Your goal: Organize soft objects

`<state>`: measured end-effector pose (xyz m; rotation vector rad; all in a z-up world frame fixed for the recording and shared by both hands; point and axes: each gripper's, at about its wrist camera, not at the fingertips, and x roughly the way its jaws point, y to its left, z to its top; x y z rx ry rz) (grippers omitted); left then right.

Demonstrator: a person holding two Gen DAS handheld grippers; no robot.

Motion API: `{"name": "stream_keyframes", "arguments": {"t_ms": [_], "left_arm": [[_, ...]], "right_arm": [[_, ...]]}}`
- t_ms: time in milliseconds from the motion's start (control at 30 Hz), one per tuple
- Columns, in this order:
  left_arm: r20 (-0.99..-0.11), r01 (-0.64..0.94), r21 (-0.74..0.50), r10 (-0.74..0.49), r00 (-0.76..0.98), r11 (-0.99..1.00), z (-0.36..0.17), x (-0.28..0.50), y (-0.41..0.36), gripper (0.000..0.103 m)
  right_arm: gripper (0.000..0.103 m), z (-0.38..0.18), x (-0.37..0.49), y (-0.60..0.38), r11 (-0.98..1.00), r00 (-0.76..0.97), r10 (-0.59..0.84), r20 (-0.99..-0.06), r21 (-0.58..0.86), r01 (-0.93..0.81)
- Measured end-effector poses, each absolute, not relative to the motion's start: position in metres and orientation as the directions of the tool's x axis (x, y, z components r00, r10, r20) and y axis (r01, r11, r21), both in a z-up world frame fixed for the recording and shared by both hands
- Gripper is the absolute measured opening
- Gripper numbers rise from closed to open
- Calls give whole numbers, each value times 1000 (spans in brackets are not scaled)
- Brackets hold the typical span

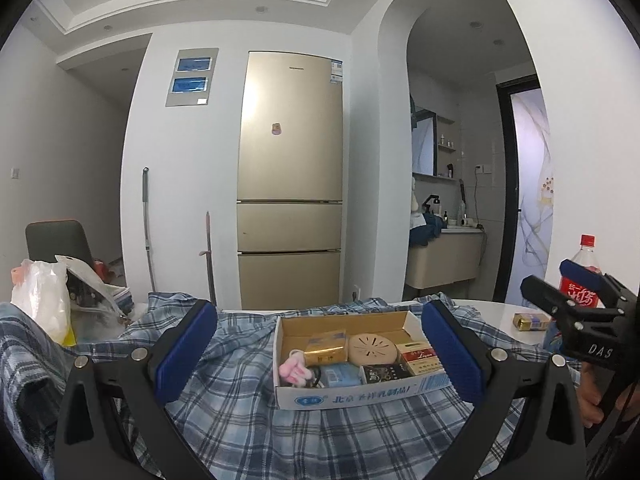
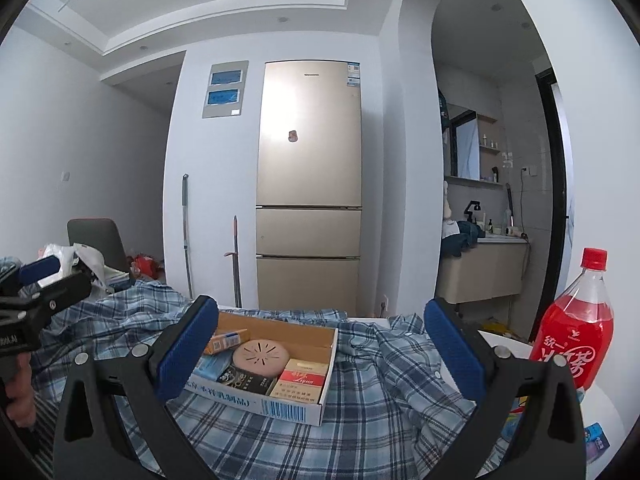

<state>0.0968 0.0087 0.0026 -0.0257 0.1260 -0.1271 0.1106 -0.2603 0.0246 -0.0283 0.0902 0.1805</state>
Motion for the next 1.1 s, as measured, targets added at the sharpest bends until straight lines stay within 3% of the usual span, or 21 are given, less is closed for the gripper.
{"name": "stream_keyframes", "arguments": {"t_ms": [1100], "left_arm": [[-108, 104, -20, -106, 988, 994, -1, 94, 6, 103]], "right_arm": [[103, 19, 109, -261, 981, 977, 188, -99, -28, -192]]}}
